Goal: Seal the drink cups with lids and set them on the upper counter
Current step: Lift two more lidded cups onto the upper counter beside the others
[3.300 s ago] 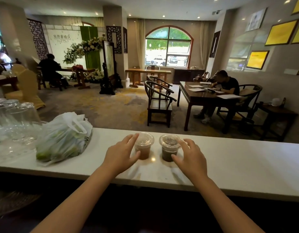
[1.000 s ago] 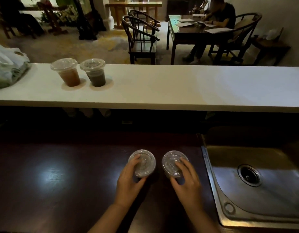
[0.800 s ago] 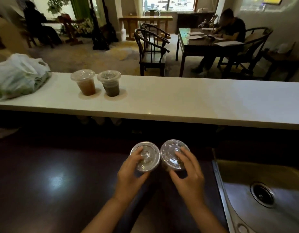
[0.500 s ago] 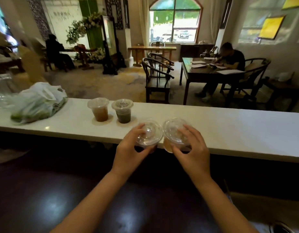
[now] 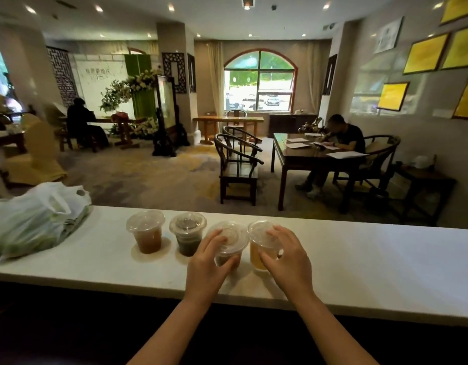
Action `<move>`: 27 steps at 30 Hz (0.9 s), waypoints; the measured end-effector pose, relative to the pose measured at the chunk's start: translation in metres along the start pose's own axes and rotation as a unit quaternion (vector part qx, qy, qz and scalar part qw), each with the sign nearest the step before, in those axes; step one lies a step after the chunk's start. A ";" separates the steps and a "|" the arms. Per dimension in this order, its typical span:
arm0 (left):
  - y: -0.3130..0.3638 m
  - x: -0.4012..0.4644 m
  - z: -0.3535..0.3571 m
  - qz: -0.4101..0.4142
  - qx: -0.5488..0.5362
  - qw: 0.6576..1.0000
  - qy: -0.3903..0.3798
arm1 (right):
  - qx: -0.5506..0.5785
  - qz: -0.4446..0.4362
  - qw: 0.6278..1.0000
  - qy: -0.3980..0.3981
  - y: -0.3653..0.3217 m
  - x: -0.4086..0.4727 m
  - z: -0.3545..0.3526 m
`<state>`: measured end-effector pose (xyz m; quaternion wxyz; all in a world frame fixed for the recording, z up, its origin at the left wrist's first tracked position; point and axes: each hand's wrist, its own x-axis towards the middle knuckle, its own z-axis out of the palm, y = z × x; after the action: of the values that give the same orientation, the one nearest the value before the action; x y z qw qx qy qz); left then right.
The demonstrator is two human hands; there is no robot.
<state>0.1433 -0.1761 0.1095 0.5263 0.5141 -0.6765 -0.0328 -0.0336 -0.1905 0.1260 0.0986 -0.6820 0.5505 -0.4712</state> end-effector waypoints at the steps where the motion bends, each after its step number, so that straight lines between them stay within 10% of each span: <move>1: -0.005 0.002 0.006 -0.002 0.002 1.000 -0.006 | -0.007 0.007 1.000 -0.003 0.005 0.002 0.003; 27: -0.035 0.015 0.030 0.008 0.079 0.997 -0.012 | -0.086 -0.070 0.994 -0.016 0.037 0.017 0.024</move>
<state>0.1451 -0.2184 0.0858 0.4761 0.5481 -0.6874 0.0188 -0.0409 -0.2279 0.0985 0.0146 -0.7323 0.5382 -0.4169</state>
